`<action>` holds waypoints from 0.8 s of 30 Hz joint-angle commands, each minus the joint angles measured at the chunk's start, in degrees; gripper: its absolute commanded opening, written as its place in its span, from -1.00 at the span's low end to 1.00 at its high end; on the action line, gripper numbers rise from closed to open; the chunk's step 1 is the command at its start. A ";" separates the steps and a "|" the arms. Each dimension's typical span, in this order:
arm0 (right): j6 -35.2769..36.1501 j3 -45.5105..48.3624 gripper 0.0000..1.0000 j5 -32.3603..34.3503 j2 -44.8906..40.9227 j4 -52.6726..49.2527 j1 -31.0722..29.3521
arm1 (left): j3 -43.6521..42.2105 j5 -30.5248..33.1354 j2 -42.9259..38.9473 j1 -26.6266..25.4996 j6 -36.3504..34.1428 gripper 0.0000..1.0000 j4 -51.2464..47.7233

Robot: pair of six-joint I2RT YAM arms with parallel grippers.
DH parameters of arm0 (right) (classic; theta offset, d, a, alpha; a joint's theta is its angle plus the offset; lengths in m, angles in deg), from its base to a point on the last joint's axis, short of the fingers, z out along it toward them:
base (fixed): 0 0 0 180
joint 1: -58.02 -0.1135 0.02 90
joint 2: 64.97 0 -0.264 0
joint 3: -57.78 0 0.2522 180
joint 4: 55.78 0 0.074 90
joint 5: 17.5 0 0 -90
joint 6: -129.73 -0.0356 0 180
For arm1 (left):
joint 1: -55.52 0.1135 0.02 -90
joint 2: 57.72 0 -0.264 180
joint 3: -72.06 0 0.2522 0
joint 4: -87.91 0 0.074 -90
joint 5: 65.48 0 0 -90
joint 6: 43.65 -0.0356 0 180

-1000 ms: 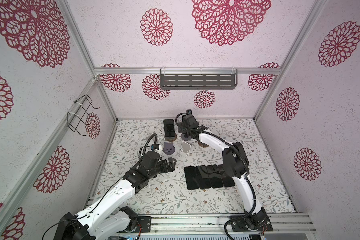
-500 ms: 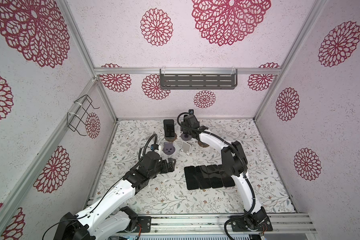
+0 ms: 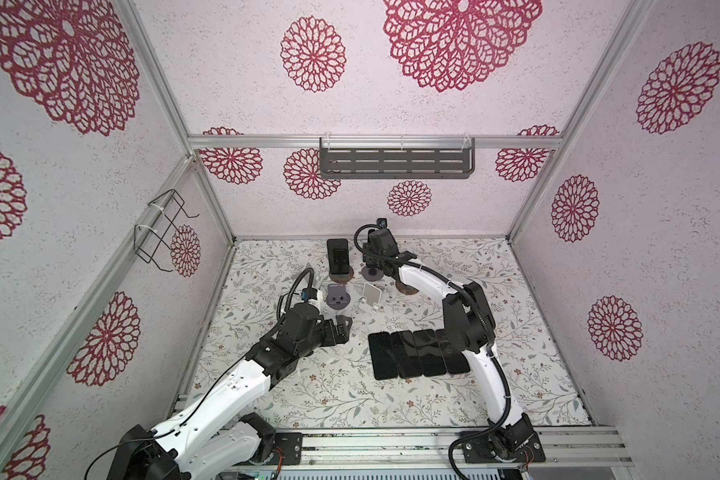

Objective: Remove the phone from the phone stand
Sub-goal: 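Grasp the black phone on the stand with the right gripper and lift it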

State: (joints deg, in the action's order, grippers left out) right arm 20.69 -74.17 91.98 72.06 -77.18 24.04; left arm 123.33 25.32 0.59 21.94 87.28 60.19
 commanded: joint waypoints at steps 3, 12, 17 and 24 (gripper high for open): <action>1.28 -1.85 0.34 -2.14 -8.36 -0.34 0.55 | -0.21 0.69 -1.18 0.42 -1.31 0.95 2.18; 1.40 2.20 0.34 -4.26 -15.67 -1.77 0.57 | 2.79 -0.77 0.47 0.43 -4.14 0.95 2.57; 1.01 2.97 0.34 -7.36 -19.24 -4.86 0.56 | 4.96 -4.63 2.48 0.34 -6.87 0.95 3.58; 1.29 8.94 0.36 -12.33 -27.64 -12.38 0.86 | 6.98 -9.70 4.36 0.29 -12.43 0.89 7.96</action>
State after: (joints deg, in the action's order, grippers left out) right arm 21.25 -65.32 82.78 49.94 -86.30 24.37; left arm 128.32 18.57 4.32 21.94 79.08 64.50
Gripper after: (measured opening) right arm 0.747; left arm 0.950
